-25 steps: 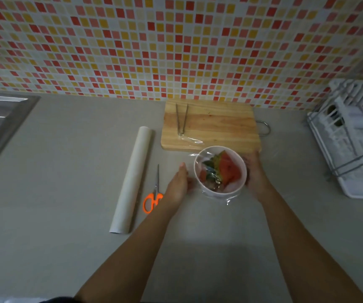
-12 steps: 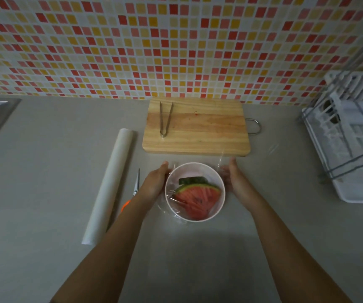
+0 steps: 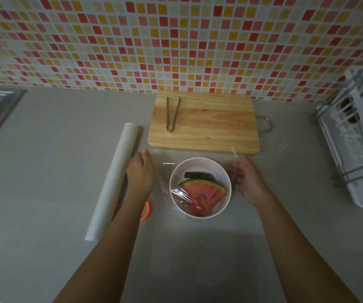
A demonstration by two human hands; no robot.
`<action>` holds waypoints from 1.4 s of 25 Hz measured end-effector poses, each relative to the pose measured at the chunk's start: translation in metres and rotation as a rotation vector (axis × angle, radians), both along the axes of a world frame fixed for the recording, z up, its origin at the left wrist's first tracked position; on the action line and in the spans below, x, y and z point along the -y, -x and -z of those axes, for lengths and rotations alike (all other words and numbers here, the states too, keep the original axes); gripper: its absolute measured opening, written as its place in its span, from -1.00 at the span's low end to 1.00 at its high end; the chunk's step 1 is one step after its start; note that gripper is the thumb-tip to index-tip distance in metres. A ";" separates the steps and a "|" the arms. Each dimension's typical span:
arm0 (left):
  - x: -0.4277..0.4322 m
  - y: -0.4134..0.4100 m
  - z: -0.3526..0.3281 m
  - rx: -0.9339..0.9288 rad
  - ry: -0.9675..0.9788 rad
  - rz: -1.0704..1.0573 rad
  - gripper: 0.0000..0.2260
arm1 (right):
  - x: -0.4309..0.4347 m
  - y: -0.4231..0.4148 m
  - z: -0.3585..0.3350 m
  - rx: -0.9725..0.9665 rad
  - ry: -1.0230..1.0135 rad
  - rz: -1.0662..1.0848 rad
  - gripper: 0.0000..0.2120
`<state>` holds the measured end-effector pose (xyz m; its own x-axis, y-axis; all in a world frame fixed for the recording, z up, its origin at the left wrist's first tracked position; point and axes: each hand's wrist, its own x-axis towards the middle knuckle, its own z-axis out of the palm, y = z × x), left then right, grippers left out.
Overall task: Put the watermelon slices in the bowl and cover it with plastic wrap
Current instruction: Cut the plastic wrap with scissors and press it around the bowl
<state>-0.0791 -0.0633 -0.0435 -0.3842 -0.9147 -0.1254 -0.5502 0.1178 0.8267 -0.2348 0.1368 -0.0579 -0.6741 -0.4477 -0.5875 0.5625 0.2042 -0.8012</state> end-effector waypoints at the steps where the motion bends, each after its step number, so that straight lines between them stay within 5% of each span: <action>1: 0.002 0.003 -0.005 -0.008 0.097 0.080 -0.60 | -0.001 0.003 -0.004 -0.004 -0.013 -0.096 -0.35; 4: -0.002 0.018 -0.017 0.070 0.141 0.481 -0.59 | 0.002 0.004 -0.012 -0.032 -0.077 -0.359 -0.29; 7: -0.010 0.023 -0.008 0.191 0.110 0.643 -0.52 | 0.010 0.000 -0.006 -0.176 -0.083 -0.222 -0.50; 12: -0.009 0.024 -0.003 0.074 0.077 0.566 -0.66 | 0.024 -0.006 -0.003 -0.212 -0.087 0.104 -0.58; 18: -0.001 0.024 -0.008 0.043 -0.126 0.526 -0.50 | 0.025 -0.005 -0.008 -0.005 -0.061 -0.095 -0.31; 23: 0.006 0.010 -0.009 0.112 -0.229 0.497 -0.52 | 0.018 -0.004 -0.006 -0.146 -0.086 -0.198 -0.65; 29: -0.014 0.012 -0.006 -0.054 -0.349 0.366 -0.66 | 0.028 -0.010 -0.005 -0.097 -0.061 0.021 -0.67; 35: -0.027 0.021 -0.005 -0.032 -0.056 0.239 -0.69 | 0.037 -0.017 -0.002 -0.022 -0.085 0.151 -0.61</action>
